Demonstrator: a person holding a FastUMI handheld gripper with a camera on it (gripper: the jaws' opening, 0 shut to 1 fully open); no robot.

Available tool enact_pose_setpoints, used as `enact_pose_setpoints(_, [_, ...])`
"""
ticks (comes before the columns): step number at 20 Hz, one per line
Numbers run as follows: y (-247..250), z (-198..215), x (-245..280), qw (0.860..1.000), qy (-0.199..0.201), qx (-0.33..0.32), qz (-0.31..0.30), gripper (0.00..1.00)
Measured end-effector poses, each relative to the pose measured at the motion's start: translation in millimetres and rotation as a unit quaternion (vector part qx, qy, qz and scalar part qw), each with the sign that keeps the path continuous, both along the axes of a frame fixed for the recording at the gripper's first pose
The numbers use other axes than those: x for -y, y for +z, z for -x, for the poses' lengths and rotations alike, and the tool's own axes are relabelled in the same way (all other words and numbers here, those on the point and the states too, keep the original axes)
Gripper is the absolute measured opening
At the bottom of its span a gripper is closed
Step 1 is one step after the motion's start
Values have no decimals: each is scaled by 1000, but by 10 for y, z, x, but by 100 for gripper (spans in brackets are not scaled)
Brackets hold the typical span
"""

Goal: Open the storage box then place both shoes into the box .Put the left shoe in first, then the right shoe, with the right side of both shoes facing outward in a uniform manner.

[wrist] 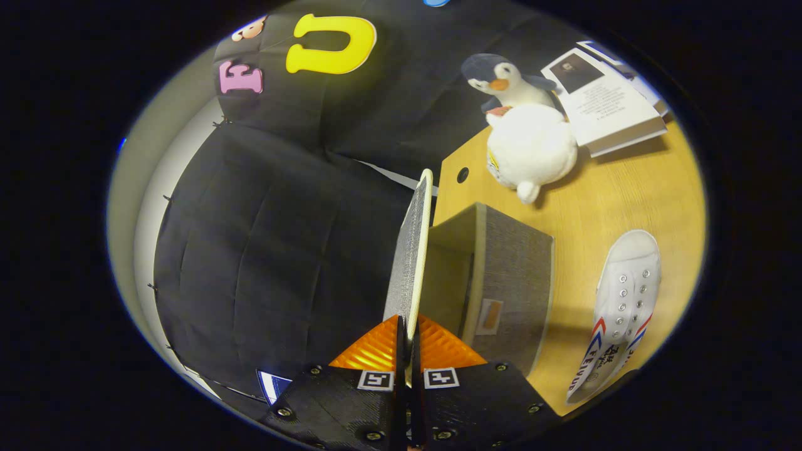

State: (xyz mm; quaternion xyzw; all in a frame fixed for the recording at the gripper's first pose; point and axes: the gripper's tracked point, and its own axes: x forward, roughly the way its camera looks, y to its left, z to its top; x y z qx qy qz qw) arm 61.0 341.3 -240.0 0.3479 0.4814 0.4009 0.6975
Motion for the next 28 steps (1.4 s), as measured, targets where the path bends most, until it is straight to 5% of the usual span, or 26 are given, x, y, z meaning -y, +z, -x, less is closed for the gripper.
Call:
enact_pose_setpoints(10, [818, 129, -887, 993, 47, 97, 42, 5])
enact_pose_setpoints(22, [911, 447, -2012, 979, 122, 144, 76, 15])
enact_pose_setpoints(25, [962, 412, -2153, 975, 127, 163, 78, 40])
enact_pose_setpoints(28, [1045, 415, -2169, 973, 132, 171, 82, 98])
